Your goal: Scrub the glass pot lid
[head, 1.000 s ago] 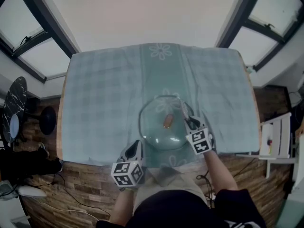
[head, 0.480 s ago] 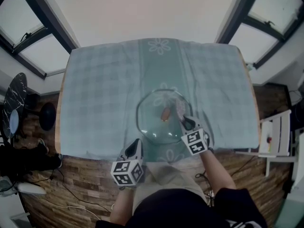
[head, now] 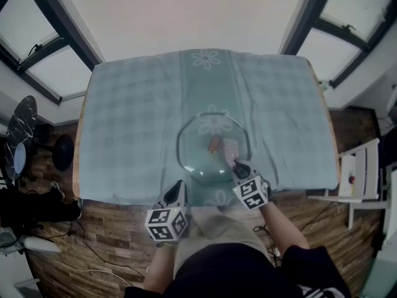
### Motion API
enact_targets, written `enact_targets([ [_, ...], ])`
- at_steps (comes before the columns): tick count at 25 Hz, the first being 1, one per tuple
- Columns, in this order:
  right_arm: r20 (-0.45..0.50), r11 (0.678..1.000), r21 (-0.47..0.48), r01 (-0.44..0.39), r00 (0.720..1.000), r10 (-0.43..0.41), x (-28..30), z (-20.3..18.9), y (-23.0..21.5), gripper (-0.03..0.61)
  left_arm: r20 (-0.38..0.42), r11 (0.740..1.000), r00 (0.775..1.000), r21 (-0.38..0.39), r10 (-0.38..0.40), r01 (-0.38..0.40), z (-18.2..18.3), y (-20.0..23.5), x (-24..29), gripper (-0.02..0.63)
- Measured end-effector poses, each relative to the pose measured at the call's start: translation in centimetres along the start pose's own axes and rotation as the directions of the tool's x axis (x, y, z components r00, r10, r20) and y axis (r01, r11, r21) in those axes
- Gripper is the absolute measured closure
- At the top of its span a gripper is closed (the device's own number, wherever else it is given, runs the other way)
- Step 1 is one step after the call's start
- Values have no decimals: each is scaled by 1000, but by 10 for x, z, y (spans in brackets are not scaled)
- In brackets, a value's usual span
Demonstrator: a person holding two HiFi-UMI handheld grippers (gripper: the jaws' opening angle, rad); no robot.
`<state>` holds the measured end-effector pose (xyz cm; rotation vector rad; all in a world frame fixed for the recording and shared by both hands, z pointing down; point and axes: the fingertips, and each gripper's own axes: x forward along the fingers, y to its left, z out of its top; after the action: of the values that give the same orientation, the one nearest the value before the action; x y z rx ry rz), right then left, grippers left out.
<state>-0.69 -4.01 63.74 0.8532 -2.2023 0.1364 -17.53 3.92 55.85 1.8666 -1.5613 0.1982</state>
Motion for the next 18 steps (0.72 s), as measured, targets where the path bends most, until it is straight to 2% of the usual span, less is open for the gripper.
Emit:
enact_targets([
  [18,-15,990,-46,-130,991,130,-19,-13,66,506,8,1000,1000,-19,17,-17,-22,-14,-26,612],
])
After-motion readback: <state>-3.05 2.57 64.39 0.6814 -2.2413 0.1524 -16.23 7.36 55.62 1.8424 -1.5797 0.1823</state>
